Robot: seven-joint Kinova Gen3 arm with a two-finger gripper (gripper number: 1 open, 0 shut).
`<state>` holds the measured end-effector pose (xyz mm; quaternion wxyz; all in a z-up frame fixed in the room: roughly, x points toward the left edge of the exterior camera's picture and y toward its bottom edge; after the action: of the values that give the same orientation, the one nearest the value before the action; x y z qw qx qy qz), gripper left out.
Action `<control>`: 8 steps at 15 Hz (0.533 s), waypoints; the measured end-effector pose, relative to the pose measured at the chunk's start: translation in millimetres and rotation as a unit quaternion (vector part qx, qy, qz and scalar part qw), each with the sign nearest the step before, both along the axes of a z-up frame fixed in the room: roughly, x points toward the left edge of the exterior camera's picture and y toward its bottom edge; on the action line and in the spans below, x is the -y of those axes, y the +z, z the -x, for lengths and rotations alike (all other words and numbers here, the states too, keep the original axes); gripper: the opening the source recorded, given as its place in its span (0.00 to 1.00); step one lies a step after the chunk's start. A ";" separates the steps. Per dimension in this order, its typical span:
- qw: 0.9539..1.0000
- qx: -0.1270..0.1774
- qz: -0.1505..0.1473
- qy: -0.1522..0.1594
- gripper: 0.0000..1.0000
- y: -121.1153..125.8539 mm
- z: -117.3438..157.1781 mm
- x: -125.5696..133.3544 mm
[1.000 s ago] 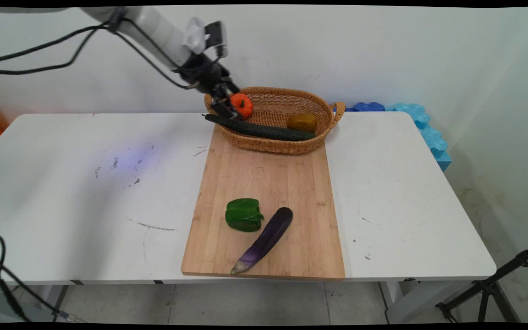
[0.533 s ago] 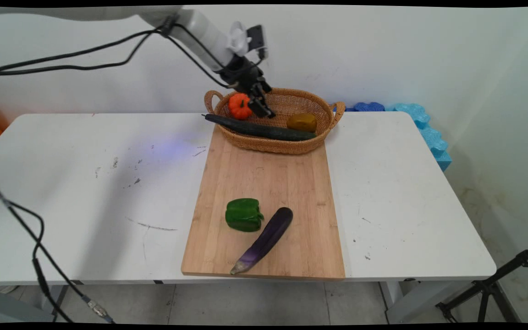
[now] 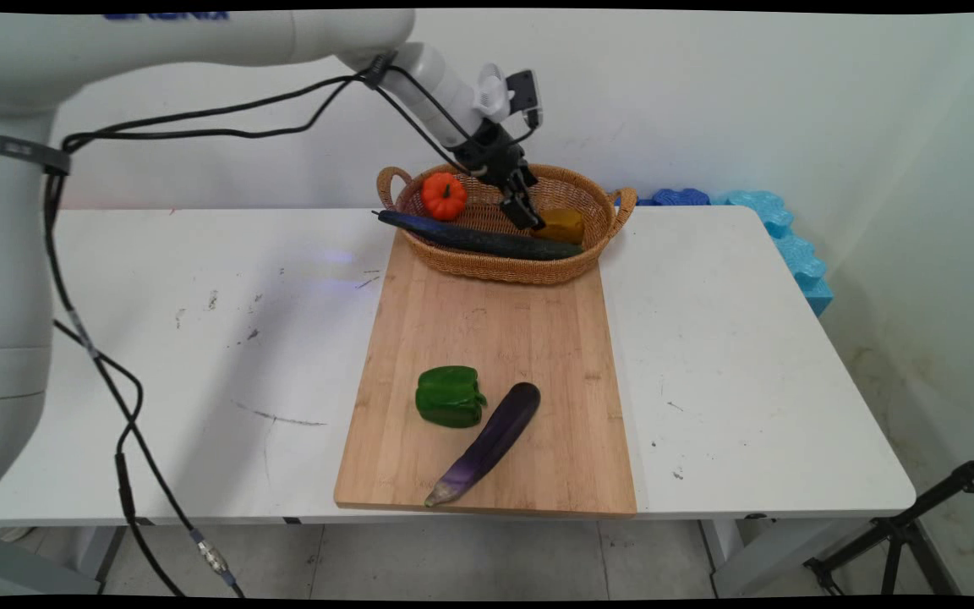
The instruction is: Pick up the potato from the vegetable basket
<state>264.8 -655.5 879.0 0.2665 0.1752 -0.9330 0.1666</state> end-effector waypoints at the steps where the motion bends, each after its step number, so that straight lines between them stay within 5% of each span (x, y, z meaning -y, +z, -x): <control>1: 1.000 0.000 -0.003 0.000 1.00 -4.2 4.4 4.2; 8: 1.000 -0.002 -0.015 0.002 1.00 -20.9 21.5 21.8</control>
<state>243.3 -677.3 858.1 0.2653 0.1814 -0.9345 0.1529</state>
